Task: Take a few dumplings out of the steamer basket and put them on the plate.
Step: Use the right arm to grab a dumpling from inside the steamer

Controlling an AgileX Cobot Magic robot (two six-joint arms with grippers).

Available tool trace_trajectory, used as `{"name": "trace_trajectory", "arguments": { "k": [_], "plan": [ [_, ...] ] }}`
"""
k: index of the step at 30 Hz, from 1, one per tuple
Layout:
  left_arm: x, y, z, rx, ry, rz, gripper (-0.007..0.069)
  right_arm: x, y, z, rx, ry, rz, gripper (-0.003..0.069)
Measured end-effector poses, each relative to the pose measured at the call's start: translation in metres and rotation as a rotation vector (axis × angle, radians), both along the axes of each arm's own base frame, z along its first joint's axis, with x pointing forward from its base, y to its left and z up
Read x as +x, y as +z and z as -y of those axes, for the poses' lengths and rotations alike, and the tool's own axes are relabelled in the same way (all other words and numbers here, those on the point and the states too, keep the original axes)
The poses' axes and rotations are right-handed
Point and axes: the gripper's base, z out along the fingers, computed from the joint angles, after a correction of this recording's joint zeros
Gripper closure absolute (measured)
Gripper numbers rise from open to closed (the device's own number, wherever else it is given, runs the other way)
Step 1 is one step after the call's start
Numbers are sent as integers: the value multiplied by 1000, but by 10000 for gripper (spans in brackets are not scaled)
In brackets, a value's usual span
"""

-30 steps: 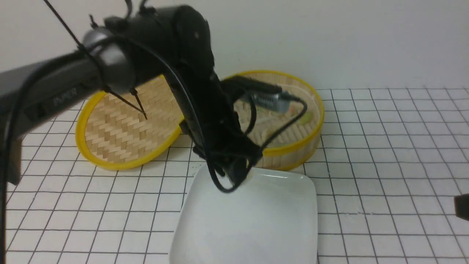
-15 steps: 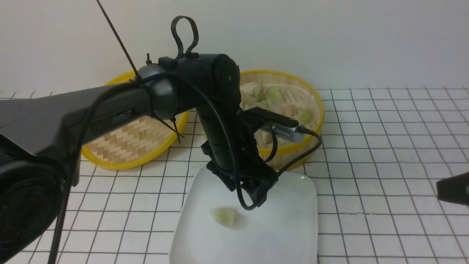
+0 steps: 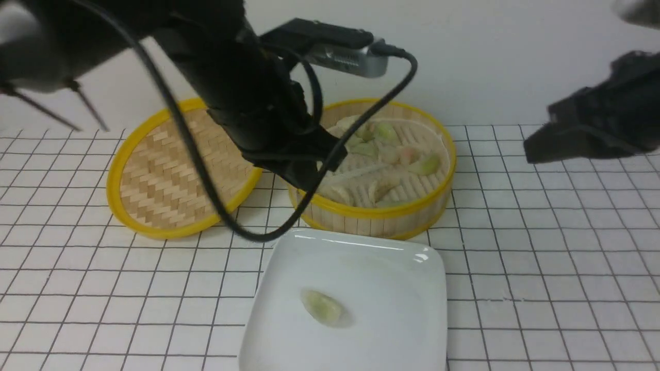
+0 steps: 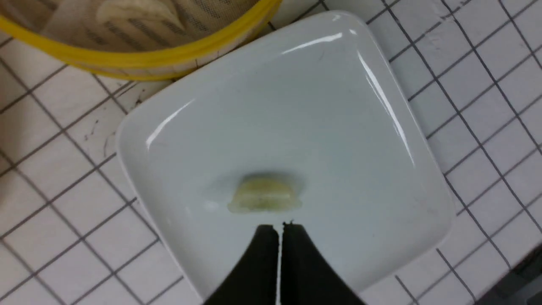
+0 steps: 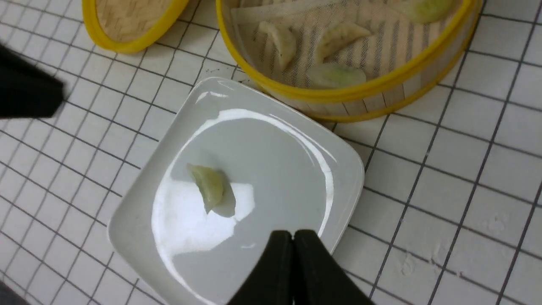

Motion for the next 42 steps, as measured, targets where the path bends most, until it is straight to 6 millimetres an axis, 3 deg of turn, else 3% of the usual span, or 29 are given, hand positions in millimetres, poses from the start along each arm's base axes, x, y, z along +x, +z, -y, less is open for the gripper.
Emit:
{"name": "trace_trajectory", "arguments": {
  "k": [3, 4, 10, 13, 16, 17, 25, 28, 31, 36, 42],
  "plan": [
    [-31, 14, -17, -16, 13, 28, 631, 22, -2, -20, -57, 27, 1, 659],
    [-53, 21, -29, -39, 35, 56, 631, 34, -4, -35, -85, 44, -2, 649],
    [-114, 27, -64, -161, 113, 211, 631, 85, -22, -89, -194, 121, 37, 568],
    [-143, 23, -81, -216, 139, 282, 631, 118, -48, -109, -259, 142, 46, 469],
    [-157, 19, -89, -235, 147, 306, 631, 140, -73, -116, -310, 146, 39, 391],
    [-162, 17, -91, -240, 150, 308, 631, 151, -89, -120, -340, 148, 29, 345],
    [-169, 10, -95, -230, 180, 241, 631, 191, -177, -134, -411, 128, -43, 160],
    [-170, 9, -95, -223, 179, 229, 631, 198, -194, -139, -403, 110, -54, 134],
    [-170, 9, -95, -222, 179, 228, 631, 200, -202, -141, -386, 100, -71, 139],
    [-170, 9, -95, -222, 179, 228, 631, 198, -201, -142, -373, 88, -104, 275],
    [-170, 9, -95, -222, 179, 228, 631, 196, -193, -139, -406, 93, -129, 274]
  ]
}}
